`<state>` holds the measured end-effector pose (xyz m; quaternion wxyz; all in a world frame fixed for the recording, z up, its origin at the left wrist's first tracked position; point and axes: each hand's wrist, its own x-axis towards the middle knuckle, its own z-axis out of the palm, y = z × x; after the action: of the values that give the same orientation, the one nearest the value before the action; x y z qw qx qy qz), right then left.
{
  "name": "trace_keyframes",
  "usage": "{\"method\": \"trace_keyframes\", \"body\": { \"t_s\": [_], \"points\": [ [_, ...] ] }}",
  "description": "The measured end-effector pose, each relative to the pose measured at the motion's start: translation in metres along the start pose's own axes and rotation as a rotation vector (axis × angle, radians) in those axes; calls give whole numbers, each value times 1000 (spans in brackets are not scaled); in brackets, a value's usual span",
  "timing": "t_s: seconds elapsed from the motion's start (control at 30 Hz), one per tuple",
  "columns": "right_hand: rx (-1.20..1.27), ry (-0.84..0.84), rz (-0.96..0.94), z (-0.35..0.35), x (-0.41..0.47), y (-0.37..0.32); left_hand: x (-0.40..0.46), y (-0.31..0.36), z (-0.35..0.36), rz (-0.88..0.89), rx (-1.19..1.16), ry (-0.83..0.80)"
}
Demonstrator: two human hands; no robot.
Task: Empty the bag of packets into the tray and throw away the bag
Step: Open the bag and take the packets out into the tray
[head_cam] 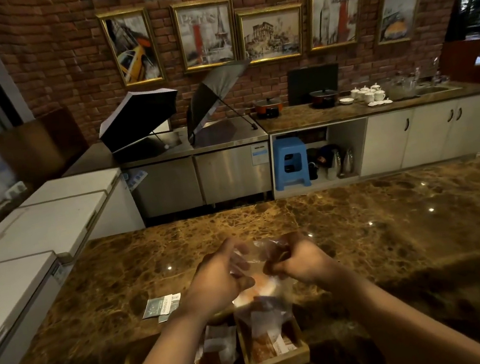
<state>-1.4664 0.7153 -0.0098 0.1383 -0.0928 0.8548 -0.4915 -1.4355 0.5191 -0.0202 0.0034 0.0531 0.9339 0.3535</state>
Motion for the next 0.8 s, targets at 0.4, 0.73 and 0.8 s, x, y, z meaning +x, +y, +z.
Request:
{"method": "trace_keyframes", "body": {
  "t_s": [0.4, 0.73, 0.8],
  "points": [
    [110, 92, -122, -16, 8, -12, 5, 9, -21, 95, -108, 179],
    [479, 313, 75, -45, 18, 28, 13, -9, -12, 58, -109, 226],
    [447, 410, 141, -61, 20, 59, 11, -17, -9, 33, -81, 228]
  ]
}}
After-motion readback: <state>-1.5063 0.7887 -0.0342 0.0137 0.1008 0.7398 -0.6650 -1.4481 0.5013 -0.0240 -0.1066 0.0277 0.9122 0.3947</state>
